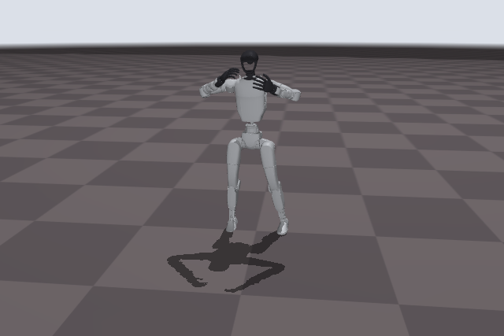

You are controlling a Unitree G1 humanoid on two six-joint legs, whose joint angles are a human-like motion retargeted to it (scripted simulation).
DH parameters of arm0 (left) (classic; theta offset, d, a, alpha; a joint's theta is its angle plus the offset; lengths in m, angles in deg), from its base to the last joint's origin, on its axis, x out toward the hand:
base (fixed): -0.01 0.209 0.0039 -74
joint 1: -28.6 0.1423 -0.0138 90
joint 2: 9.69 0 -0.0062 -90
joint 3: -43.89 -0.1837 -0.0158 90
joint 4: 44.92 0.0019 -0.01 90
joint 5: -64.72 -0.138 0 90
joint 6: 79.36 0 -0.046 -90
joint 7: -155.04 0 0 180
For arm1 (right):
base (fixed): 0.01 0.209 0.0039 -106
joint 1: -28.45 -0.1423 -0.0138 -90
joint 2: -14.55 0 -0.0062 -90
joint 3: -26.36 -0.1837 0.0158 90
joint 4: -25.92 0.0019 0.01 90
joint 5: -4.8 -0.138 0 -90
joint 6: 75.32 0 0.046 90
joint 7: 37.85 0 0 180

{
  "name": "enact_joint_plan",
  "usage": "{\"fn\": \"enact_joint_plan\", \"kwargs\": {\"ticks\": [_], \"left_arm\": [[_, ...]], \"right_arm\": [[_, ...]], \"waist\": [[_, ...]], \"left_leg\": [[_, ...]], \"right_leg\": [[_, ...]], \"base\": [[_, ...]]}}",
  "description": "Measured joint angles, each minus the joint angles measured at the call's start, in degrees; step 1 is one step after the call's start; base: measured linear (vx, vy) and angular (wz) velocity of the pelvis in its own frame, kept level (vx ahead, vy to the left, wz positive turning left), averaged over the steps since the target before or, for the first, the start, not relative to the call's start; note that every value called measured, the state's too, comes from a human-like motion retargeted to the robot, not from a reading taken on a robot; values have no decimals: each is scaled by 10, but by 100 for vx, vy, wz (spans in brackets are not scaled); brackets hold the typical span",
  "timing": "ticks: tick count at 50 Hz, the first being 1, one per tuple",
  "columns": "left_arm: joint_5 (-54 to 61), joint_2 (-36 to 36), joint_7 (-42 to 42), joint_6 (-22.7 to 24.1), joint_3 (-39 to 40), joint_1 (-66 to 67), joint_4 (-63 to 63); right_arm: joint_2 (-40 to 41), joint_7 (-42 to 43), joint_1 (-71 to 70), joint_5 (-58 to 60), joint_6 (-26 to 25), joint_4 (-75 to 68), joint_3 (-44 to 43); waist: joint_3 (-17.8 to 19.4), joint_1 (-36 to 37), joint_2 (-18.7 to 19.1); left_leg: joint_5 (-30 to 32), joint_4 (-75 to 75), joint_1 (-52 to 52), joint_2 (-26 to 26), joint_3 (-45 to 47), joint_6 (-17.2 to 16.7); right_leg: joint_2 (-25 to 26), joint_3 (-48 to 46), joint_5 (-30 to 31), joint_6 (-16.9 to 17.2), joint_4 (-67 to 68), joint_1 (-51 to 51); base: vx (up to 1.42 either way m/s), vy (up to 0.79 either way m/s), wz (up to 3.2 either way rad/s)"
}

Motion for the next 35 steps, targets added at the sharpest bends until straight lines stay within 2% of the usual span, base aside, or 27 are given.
{"fn": "enact_joint_plan", "kwargs": {"ticks": [3,6,8,11,13,15,18,21,25,28,30,32,35], "left_arm": [[14,6,78,-11,-118,-89,-167],[20,38,141,-32,-210,-190,-244],[3,51,147,-29,-219,-222,-237],[-27,43,90,-5,-175,-222,-147],[-46,27,57,4,-131,-198,-58],[-60,13,32,6,-82,-164,45],[-71,9,-16,5,-28,-117,208],[-33,30,-75,-4,10,-101,374],[35,77,-194,-12,63,-109,529],[31,89,-203,-10,82,-100,521],[-16,72,-130,-36,69,-74,466],[35,73,-101,-24,54,-59,369],[32,42,-6,-29,8,-53,202]], "right_arm": [[3,43,19,11,-9,-155,-24],[7,65,3,21,-41,-337,-17],[6,53,-11,47,-79,-453,-7],[24,121,-27,8,-88,-540,4],[26,125,-22,-18,-72,-515,11],[23,104,-3,-69,-42,-425,12],[20,19,26,-150,-16,-253,19],[28,-52,24,-203,-14,-90,51],[67,-83,0,-225,-16,89,102],[94,-94,-16,-223,-7,162,99],[95,-106,-20,-201,-3,173,66],[90,-69,-11,-158,12,146,20],[61,-23,4,-88,22,66,-60]], "waist": [[-4,0,-3],[-9,4,-8],[-12,9,-13],[-14,12,-17],[-13,11,-15],[-12,4,-10],[-13,-4,-1],[-14,-12,8],[-13,-19,14],[-8,-21,18],[-6,-21,20],[-4,-17,20],[-3,-9,18]], "left_leg": [[-2,0,1,5,1,-6],[-4,-1,3,6,3,-10],[-4,-1,5,5,5,-10],[-4,-1,7,3,6,-12],[-4,-1,8,2,5,-12],[-3,0,6,1,3,-11],[-2,3,2,0,0,-9],[1,4,-3,-5,-3,-3],[7,4,-6,-16,-5,9],[8,4,-9,-18,-8,12],[7,6,-11,-16,-9,9],[7,6,-11,-14,-9,9],[5,6,-12,-9,-10,2]], "right_leg": [[5,1,0,0,2,-1],[6,2,0,0,3,0],[5,3,1,0,2,1],[3,2,1,0,0,4],[1,2,0,0,0,6],[0,-1,-1,0,0,6],[-2,-3,-1,0,-1,5],[-7,-5,-2,0,-2,4],[-17,-5,-2,0,-4,2],[-20,-6,-1,0,-4,1],[-18,-7,0,0,-4,0],[-16,-7,0,0,-4,-1],[-9,-8,1,0,-1,-2]], "base": [[0,0,0],[0,0,0],[0,0,0],[0,0,0],[0,0,0],[0,0,0],[0,0,0],[0,0,0],[0,0,0],[0,0,0],[0,0,0],[0,0,0],[0,0,0]]}}
